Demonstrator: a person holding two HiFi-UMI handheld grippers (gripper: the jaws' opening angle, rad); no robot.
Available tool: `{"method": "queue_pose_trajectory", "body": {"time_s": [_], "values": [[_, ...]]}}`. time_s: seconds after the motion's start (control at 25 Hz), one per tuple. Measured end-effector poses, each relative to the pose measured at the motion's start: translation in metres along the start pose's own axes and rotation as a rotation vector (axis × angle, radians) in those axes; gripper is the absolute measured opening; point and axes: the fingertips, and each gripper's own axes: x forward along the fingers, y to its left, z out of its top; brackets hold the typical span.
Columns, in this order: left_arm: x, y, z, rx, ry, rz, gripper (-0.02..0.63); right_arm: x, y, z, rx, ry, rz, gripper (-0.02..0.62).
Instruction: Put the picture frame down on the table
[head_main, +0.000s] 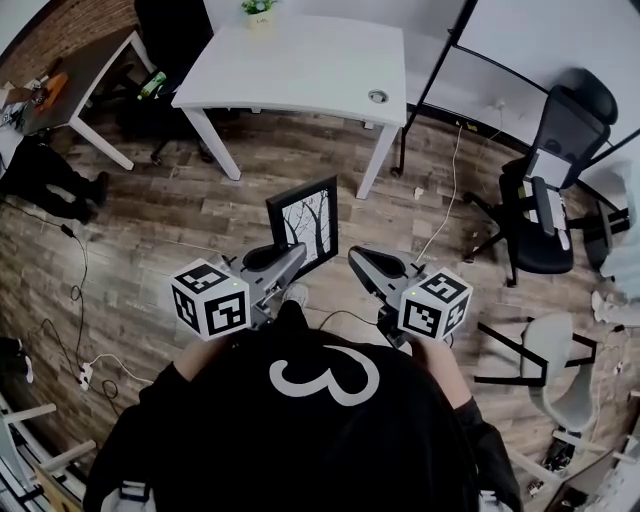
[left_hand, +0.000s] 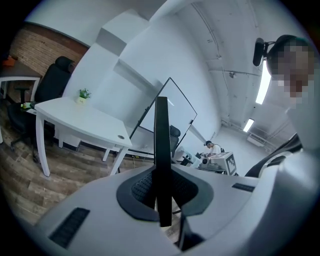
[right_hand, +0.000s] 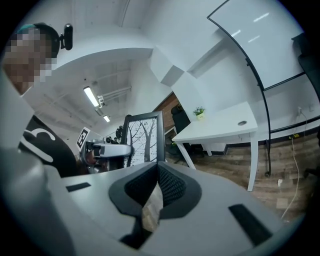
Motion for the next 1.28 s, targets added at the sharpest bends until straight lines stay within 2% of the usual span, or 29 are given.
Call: {"method": "queue_pose_trajectory", "body": {"time_s": [0.2,0.68,1.0,1.28], "values": [[0.004,0.053,0.027,-0.037,0.0,0.01,0.048,0.046,-0.018,0.01,0.025,0.034,-0.008,0.023],[0.002,0.147,0.087,-0.051,-0.004,-0.038,0.048,0.137,-0.046,0.056,0.035,0.036,-0.072,0.023],[-0.002,0.178,0.11,-0.038,-0.008,-0.084,0.049,0.17,-0.05,0.077,0.007,0.028,-0.114,0.024],[-0.007,0.186,0.129,-0.011,-0.033,-0.096,0.049,0.179,-0.045,0.096,-0.038,0.01,-0.125,0.023]]}}
